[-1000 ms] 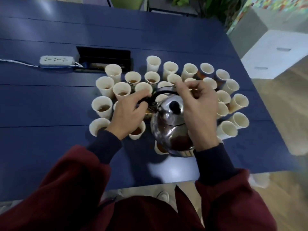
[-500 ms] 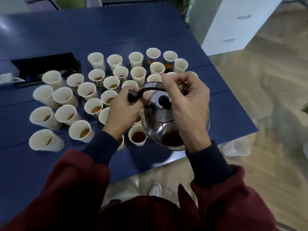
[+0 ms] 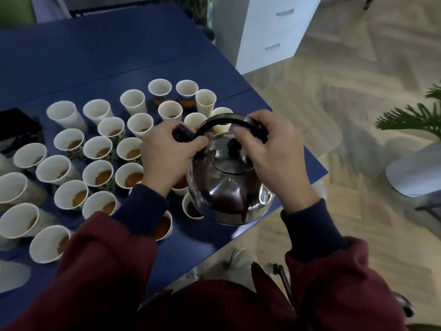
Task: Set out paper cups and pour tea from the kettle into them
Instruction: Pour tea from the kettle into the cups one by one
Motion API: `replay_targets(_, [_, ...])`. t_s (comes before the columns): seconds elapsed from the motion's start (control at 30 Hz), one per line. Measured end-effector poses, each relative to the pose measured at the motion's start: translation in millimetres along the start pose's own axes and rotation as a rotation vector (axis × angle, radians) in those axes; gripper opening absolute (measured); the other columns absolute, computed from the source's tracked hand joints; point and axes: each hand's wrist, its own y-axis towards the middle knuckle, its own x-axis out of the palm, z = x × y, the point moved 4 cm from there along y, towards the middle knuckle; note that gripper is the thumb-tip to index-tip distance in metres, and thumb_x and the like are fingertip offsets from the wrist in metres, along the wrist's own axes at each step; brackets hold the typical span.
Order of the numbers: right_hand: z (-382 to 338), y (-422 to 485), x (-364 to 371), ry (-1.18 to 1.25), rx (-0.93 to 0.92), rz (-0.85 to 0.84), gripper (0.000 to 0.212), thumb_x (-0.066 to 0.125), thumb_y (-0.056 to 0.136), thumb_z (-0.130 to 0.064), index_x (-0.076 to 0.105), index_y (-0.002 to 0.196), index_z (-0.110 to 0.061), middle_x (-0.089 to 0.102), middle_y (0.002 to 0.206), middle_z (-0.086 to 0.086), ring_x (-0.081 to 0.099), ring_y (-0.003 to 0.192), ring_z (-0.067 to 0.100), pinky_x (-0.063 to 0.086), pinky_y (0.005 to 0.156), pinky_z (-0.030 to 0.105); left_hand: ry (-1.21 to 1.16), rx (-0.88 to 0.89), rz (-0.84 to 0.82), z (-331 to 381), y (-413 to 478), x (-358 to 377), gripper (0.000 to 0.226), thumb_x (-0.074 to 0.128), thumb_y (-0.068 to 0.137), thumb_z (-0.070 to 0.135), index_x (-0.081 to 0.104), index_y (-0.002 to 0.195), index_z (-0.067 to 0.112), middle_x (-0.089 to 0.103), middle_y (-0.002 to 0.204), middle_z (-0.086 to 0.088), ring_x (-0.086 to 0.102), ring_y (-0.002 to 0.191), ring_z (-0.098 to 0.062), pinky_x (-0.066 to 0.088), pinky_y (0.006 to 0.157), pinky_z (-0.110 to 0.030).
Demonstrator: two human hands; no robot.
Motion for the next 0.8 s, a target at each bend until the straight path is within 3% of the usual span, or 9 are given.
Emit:
replay_targets(0.13, [29,28,-27,-0.209,0.014,0.111,0.017,0.065,0.09,-0.034,0.077,0.1,-0.026,0.055,0.093,-0.001,0.054,0.094,0.023,0.036,0.079,0.027,0.091,0.06,0.013,31,18,38,0.031,0.077,0.068,0.055,0.068,0.079,0.027,0.069,0.076,0.012,0.064,0.075,-0.01,0.054,0.073,-0.038])
replay_targets(0.23, [55,51,-55,-0.332,0.038,0.133,0.018,0.064,0.091,-0.026,0.076,0.103,-0.023,0.054,0.094,0.001,0.05,0.089,0.02,0.023,0.071,0.02,0.145,0.094,0.013,55,31,80,0.036,0.077,0.067,0.057,0.069,0.082,0.026,0.069,0.077,0.01,0.065,0.075,-0.012,0.055,0.072,-0.039])
replay_targets(0.33, [88,81,-73,-0.328,0.057,0.086,0.014,0.063,0.088,-0.022,0.075,0.095,-0.018,0.06,0.087,0.004,0.053,0.077,0.022,0.028,0.064,0.027,0.165,0.082,0.003,69,45,124,0.036,0.078,0.066,0.059,0.069,0.081,0.027,0.069,0.077,0.012,0.065,0.076,-0.011,0.054,0.072,-0.036])
replay_targets(0.43, [135,126,-94,-0.324,0.081,0.008,0.012,0.066,0.088,-0.024,0.074,0.095,-0.02,0.064,0.087,0.003,0.059,0.081,0.026,0.042,0.072,0.035,0.146,0.035,0.009,82,63,184,0.037,0.08,0.064,0.058,0.07,0.08,0.027,0.07,0.076,0.013,0.065,0.078,-0.01,0.055,0.075,-0.038])
replay_targets(0.53, [169,166,-115,-0.291,0.088,-0.064,0.012,0.067,0.089,-0.025,0.074,0.097,-0.022,0.066,0.091,0.002,0.061,0.085,0.026,0.046,0.077,0.04,0.127,-0.021,0.017,96,80,233,0.034,0.083,0.063,0.053,0.068,0.078,0.026,0.069,0.075,0.013,0.066,0.076,-0.01,0.055,0.075,-0.04])
replay_targets(0.7, [216,213,-139,-0.278,0.044,-0.054,0.013,0.067,0.083,-0.022,0.074,0.095,-0.022,0.062,0.088,-0.004,0.06,0.085,0.022,0.038,0.07,0.031,0.175,-0.006,-0.136,125,96,288,0.027,0.079,0.073,0.05,0.068,0.081,0.027,0.067,0.073,0.015,0.064,0.079,-0.012,0.053,0.081,-0.039])
replay_targets(0.8, [239,230,-147,-0.206,0.029,-0.012,0.023,0.062,0.078,-0.018,0.074,0.098,-0.023,0.065,0.096,-0.004,0.063,0.088,0.02,0.045,0.075,0.032,0.181,0.029,-0.227,137,99,315,0.026,0.075,0.075,0.051,0.067,0.083,0.028,0.07,0.081,0.013,0.064,0.087,-0.016,0.052,0.081,-0.042])
